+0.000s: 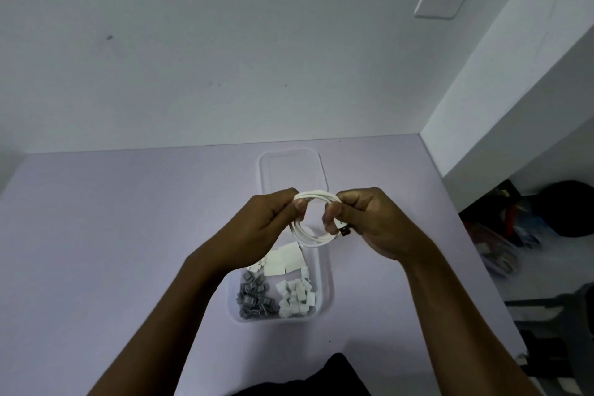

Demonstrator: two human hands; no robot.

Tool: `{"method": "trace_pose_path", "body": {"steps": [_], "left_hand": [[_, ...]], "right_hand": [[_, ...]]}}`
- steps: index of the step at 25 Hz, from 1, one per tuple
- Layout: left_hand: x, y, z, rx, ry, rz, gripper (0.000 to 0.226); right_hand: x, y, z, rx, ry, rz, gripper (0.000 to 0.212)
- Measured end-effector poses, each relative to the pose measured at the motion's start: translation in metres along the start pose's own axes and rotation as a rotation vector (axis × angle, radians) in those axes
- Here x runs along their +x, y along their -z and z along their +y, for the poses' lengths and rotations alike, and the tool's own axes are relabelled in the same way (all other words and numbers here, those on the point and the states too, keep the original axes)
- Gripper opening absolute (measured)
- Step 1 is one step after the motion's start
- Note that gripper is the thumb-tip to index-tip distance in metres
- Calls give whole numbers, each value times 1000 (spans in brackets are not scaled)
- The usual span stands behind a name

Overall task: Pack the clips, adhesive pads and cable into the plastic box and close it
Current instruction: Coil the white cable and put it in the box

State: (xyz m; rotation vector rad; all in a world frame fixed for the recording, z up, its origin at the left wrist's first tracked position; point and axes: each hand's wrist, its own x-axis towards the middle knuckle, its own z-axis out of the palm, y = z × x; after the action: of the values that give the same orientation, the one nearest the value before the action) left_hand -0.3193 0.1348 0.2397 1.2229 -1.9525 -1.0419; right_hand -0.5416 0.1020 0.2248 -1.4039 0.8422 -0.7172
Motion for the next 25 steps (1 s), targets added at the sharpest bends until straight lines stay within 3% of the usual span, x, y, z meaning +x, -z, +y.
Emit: {"method": "trace_pose_path", "body": {"steps": [2,8,13,17,19,22,25], "left_hand": [[-3,0,-3,-21,6,-5,27],[-8,12,-14,137,-60,-18,27],[-4,24,-20,503,-110,19,22],[-3,5,-15,182,41,296,16],[-4,-6,-16,-198,197,334,17],[-4,-13,-21,-760,421,190,25],[-6,-18,-28,-924,508,-19,29]], "right_hand": [[-2,4,-3,-95,2,18,22],[-3,-2,1,23,-14,9,20],[1,-5,3,14,-43,-75,25],[4,-13,12,146,-37,-52,28],[5,-15,18,189,-53,-11,28],[6,-16,27,144,-63,44,29],[8,-17,36,55,-67,117,25]]}}
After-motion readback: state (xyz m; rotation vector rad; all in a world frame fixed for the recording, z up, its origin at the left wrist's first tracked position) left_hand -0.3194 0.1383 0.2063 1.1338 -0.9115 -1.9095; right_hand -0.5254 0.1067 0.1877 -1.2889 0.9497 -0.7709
